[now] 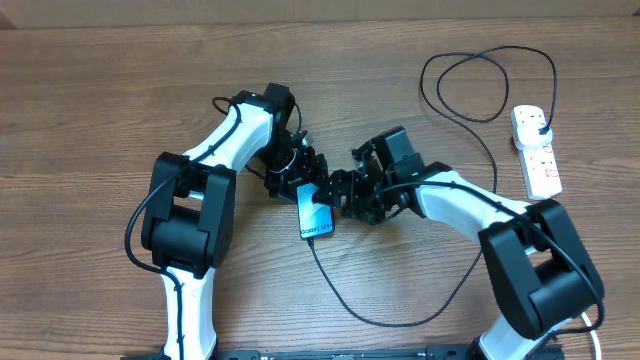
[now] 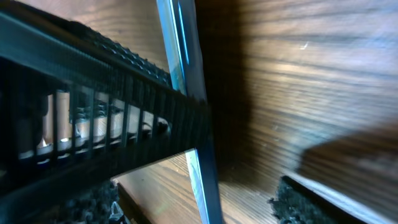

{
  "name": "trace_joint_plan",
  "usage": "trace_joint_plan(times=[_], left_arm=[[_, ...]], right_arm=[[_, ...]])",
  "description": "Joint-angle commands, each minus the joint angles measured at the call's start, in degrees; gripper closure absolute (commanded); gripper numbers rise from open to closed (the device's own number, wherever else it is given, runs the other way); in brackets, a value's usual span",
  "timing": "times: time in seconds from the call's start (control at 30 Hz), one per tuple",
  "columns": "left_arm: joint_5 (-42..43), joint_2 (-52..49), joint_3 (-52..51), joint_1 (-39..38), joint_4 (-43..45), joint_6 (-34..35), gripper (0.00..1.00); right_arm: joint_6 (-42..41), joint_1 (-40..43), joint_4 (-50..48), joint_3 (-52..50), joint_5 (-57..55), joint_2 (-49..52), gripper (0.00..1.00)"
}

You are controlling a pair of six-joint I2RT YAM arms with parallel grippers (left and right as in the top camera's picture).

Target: Plug charger to phone and switch on socket

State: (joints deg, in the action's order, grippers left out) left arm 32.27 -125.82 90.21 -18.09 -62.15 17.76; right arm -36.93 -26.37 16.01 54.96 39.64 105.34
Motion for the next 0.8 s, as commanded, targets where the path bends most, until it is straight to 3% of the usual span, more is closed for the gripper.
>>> trace_joint_plan(times=[0.0,0.43,0.77], left_arm=[[0.74,-4.81,-2.93,-1.33,0.68,-3.67,0.37],[0.61,-4.79,-2.93,-1.40,0.90,-3.65,0.32],[0.57,-4.79,-2.95,-1.42,1.55,-3.65,0.15]], right_arm=[[-2.73,-1.51,-1.90,0.87,-0.55,1.42,0.30],[-2.71,-2.56,-3.15,0.87,-1.62,1.42,0.70],[-2.71,-2.56,-3.13,0.87,-1.62,1.42,0.81]])
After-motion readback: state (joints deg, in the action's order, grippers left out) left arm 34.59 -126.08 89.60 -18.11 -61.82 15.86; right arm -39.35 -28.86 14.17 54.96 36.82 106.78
